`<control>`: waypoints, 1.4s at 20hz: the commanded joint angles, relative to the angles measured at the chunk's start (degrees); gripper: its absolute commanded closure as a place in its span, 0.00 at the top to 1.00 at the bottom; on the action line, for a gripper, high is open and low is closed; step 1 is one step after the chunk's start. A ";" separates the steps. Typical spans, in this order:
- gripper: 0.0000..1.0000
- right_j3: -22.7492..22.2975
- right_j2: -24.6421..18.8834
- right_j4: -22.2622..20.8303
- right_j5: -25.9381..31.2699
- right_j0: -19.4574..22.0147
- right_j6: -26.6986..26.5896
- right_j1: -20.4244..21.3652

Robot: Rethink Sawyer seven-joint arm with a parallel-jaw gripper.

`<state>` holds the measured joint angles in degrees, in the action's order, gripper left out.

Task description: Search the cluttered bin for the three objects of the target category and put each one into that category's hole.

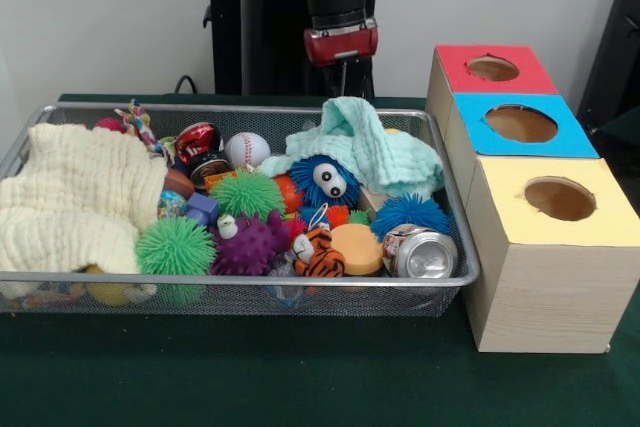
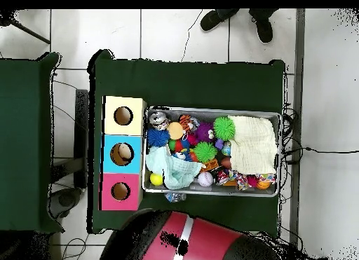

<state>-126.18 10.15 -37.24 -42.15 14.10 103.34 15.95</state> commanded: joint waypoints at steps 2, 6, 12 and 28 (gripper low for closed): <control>1.00 6.38 1.37 3.97 -3.79 -1.14 5.48 -2.95; 1.00 7.00 2.11 4.01 -6.54 -1.36 5.43 -5.14; 1.00 7.57 2.38 3.72 -9.49 -0.74 5.75 -7.35; 1.00 17.26 1.90 4.51 -24.11 2.35 2.25 -23.41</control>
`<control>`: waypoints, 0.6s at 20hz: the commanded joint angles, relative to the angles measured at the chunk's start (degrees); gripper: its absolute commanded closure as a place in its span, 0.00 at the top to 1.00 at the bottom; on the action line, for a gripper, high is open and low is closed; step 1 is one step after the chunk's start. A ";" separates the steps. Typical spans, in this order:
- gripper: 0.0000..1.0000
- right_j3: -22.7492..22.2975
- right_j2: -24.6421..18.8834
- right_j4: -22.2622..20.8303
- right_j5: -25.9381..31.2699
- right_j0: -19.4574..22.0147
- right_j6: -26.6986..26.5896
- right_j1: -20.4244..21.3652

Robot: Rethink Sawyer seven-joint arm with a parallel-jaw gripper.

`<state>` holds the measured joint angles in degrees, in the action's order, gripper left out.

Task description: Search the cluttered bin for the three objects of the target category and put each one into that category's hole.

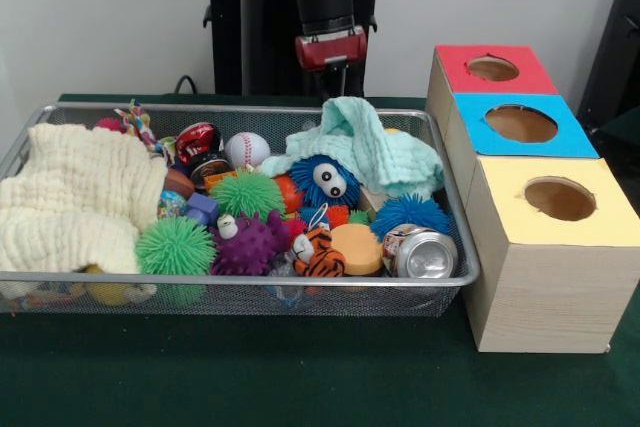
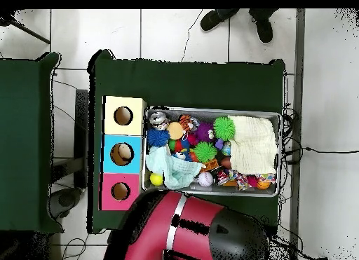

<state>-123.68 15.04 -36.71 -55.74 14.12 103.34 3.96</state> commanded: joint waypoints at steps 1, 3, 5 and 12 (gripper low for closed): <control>1.00 15.28 -2.95 3.98 -10.99 2.38 2.29 -12.06; 1.00 16.57 -2.63 3.96 -12.07 2.43 2.33 -13.71; 1.00 18.03 -2.50 4.22 -13.01 2.29 2.50 -15.28; 1.00 20.70 -1.65 5.93 -15.05 0.84 3.47 -18.72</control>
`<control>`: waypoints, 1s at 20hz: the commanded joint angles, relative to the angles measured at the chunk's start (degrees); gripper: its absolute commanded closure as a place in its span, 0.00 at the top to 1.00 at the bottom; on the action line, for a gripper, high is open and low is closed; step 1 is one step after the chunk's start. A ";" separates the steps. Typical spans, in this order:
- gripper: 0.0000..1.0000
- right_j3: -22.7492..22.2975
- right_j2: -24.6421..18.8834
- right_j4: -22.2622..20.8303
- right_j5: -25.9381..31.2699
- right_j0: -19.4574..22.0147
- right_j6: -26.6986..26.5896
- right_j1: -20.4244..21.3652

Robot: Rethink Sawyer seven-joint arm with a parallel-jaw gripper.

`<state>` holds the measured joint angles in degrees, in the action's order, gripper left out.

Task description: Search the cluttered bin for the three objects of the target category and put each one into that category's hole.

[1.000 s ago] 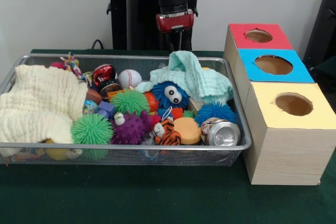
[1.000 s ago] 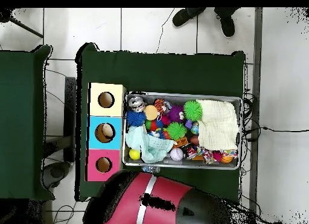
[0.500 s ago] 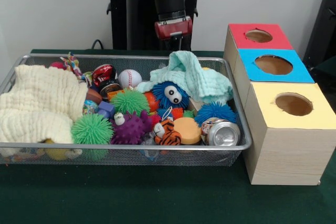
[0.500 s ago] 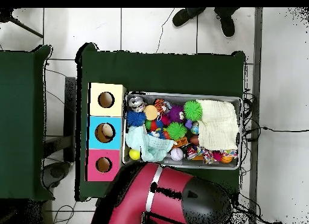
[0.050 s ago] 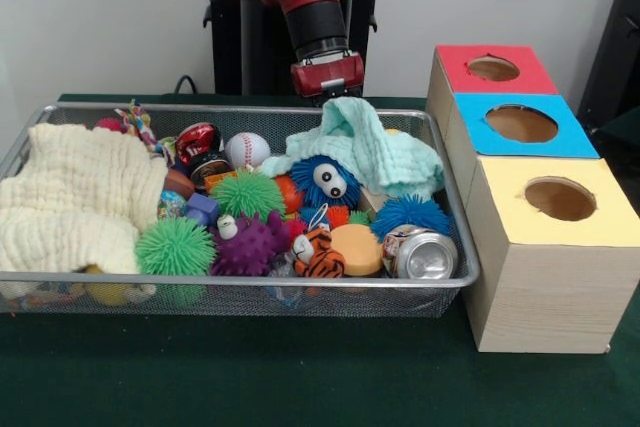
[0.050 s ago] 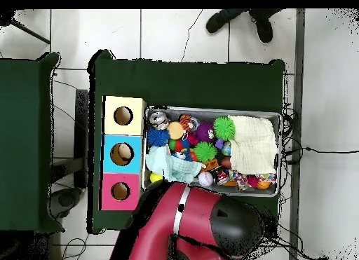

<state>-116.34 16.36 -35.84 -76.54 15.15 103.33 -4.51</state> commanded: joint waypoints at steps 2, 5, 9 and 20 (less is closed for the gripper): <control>1.00 13.18 -2.68 5.15 5.75 -0.64 3.87 -10.09; 1.00 13.08 -2.28 5.80 5.43 -1.27 4.09 -10.25; 1.00 13.07 -1.98 6.67 4.86 -1.87 4.24 -10.58; 1.00 13.61 -1.22 10.77 2.84 -3.88 4.22 -12.52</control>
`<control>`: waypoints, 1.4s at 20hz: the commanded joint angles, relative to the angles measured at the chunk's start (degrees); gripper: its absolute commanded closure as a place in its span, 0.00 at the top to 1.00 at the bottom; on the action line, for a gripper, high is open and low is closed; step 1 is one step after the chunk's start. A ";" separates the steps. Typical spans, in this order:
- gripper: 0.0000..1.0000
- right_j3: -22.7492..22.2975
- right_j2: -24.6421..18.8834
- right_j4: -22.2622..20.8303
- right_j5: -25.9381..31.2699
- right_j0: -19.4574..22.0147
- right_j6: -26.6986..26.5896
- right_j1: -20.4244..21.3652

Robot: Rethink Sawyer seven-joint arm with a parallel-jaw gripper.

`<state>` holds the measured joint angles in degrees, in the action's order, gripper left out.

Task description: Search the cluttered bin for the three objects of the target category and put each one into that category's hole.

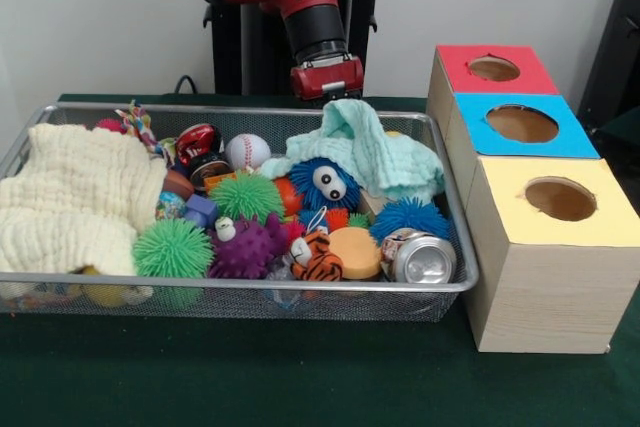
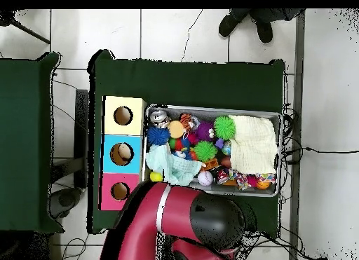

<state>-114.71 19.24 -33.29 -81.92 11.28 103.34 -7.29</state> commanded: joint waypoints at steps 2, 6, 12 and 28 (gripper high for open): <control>1.00 11.89 -3.90 8.38 8.10 -0.26 4.43 -9.54; 1.00 11.91 -3.73 8.98 7.63 -0.68 4.64 -9.69; 1.00 13.97 -3.60 10.12 5.69 -0.85 4.43 -11.83; 1.00 19.13 -3.43 13.00 4.29 -2.25 4.85 -15.21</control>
<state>-110.10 22.83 -31.37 -92.31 8.17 103.34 -13.30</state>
